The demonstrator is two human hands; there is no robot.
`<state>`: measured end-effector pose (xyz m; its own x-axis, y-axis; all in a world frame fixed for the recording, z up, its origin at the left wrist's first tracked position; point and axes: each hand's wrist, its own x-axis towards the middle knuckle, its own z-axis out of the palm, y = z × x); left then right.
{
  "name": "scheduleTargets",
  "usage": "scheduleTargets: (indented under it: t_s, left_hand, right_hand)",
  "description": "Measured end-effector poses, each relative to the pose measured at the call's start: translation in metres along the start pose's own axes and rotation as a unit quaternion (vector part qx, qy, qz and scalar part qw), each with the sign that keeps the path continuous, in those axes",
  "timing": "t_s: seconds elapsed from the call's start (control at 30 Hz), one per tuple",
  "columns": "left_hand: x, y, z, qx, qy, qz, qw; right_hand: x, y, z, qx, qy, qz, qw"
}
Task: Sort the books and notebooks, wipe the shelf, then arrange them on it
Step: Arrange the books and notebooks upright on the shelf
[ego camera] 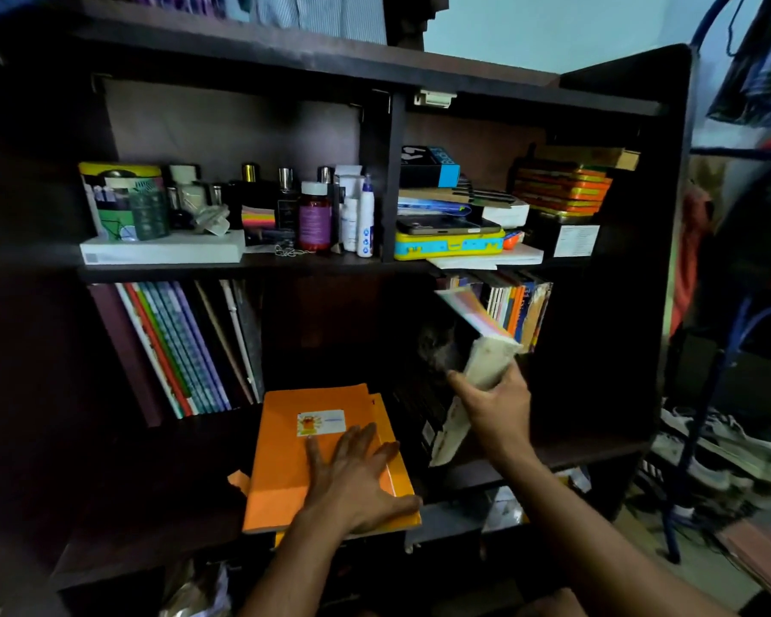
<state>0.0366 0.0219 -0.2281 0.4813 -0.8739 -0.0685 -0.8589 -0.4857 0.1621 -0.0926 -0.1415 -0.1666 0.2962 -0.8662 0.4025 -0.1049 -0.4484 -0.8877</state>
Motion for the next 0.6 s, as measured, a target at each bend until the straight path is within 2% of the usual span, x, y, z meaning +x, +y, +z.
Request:
scheduleTargets:
  t_s: [0.1,0.17,0.2,0.3,0.37,0.6]
  left_hand:
    - [0.009,-0.005,-0.018,0.019,-0.07,0.009,0.997]
    - [0.023,-0.014,-0.039,0.015,-0.117,0.01,0.993]
    - [0.027,-0.019,-0.041,0.007,-0.115,0.01,0.993]
    - [0.023,-0.026,-0.023,0.009,0.011,0.043,0.999]
    - [0.021,-0.029,-0.008,0.0,0.068,0.057,0.996]
    - [0.026,-0.032,-0.008,-0.019,0.091,0.05,0.994]
  right_hand:
    - [0.0,-0.007,0.026,-0.041,-0.065,-0.018,0.997]
    - [0.001,-0.012,0.038,-0.058,-0.072,-0.014,0.996]
    - [-0.002,-0.013,0.043,-0.063,-0.079,-0.011,0.995]
    - [-0.009,-0.007,0.047,-0.055,-0.11,0.011,0.992]
    - [-0.013,-0.005,0.049,-0.066,-0.129,0.013,0.989]
    - [0.015,-0.003,0.088,-0.082,-0.09,0.033,0.992]
